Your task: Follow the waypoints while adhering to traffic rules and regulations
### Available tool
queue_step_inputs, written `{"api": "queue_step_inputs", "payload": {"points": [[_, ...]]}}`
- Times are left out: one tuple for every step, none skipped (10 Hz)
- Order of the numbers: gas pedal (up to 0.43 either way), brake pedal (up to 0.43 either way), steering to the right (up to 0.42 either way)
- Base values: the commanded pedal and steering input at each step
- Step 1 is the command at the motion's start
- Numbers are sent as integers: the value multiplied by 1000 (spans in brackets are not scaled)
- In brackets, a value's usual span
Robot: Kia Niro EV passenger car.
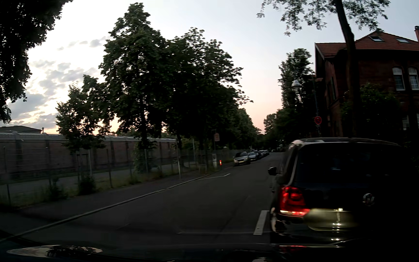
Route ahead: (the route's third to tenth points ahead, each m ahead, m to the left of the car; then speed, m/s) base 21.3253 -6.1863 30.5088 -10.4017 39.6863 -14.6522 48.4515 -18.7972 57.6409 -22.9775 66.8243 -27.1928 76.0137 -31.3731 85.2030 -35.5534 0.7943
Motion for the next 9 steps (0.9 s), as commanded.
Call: {"api": "queue_step_inputs", "payload": {"points": [[0, 0, -919], [0, 0, -913], [0, 0, -902], [0, 0, -888], [0, 0, -875], [0, 0, -864], [0, 0, -844], [0, 0, -822], [0, 0, -798]]}}
